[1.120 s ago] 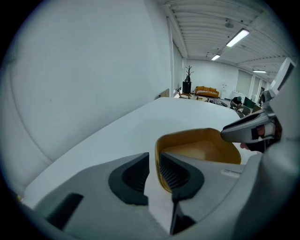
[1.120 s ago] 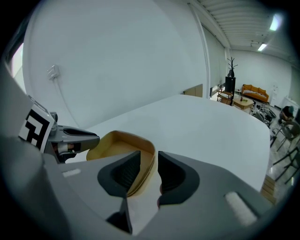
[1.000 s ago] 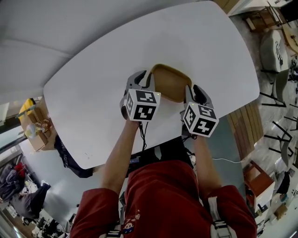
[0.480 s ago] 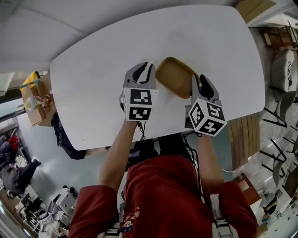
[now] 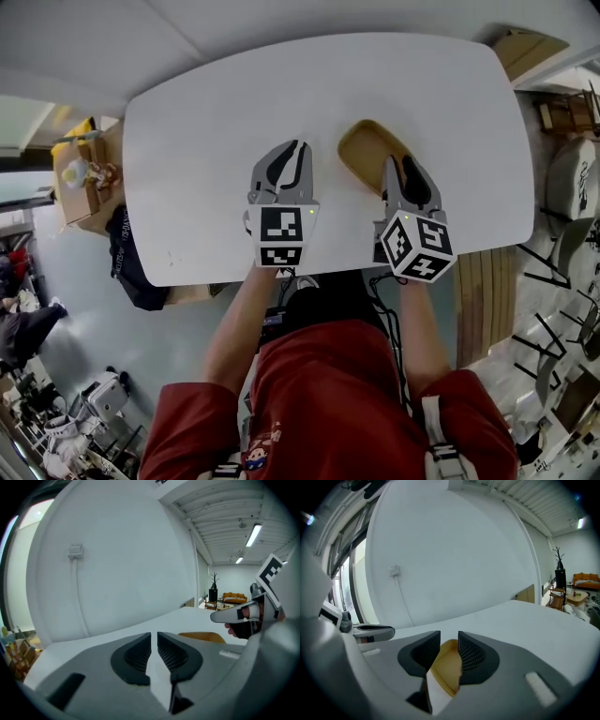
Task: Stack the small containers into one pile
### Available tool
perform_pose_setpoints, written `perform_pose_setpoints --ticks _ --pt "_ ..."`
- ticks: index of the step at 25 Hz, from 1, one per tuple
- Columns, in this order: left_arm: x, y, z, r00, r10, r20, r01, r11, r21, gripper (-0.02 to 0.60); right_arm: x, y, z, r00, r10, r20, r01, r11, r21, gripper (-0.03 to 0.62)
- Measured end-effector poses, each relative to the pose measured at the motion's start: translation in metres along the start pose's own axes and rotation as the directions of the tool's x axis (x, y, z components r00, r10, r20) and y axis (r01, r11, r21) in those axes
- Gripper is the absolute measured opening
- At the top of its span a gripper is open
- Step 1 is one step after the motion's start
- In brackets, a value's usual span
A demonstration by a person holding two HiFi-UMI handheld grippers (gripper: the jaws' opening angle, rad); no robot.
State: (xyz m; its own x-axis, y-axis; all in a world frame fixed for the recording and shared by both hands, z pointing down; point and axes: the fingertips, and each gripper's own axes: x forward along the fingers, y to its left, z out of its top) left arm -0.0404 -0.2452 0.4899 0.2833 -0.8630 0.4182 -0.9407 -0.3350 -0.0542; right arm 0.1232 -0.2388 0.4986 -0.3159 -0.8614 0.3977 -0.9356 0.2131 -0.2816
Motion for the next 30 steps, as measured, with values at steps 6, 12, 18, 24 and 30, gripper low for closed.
perform_pose_setpoints --ticks 6,12,18,24,30 --pt "-0.06 0.008 -0.005 0.996 0.035 0.077 -0.033 0.999 -0.028 0.043 -0.033 0.049 -0.004 0.999 0.047 0.025 -0.045 0.997 -0.068 0.121" --pt "-0.127 0.018 -0.011 0.987 0.097 0.131 -0.092 0.995 -0.041 0.043 -0.071 0.098 -0.008 0.993 0.103 0.053 -0.094 0.985 -0.147 0.121" --pt "-0.201 0.025 -0.016 0.969 0.165 0.182 -0.153 0.985 -0.075 0.043 -0.122 0.147 -0.01 0.984 0.157 0.083 -0.137 0.968 -0.209 0.121" --pt "-0.274 0.023 -0.008 0.939 0.216 0.267 -0.196 0.976 -0.1 0.041 -0.185 0.186 -0.005 0.962 0.216 0.167 -0.163 0.945 -0.283 0.12" --pt "-0.323 0.009 0.016 0.91 0.219 0.351 -0.199 0.976 -0.092 0.037 -0.249 0.211 0.017 0.92 0.276 0.276 -0.174 0.923 -0.343 0.115"
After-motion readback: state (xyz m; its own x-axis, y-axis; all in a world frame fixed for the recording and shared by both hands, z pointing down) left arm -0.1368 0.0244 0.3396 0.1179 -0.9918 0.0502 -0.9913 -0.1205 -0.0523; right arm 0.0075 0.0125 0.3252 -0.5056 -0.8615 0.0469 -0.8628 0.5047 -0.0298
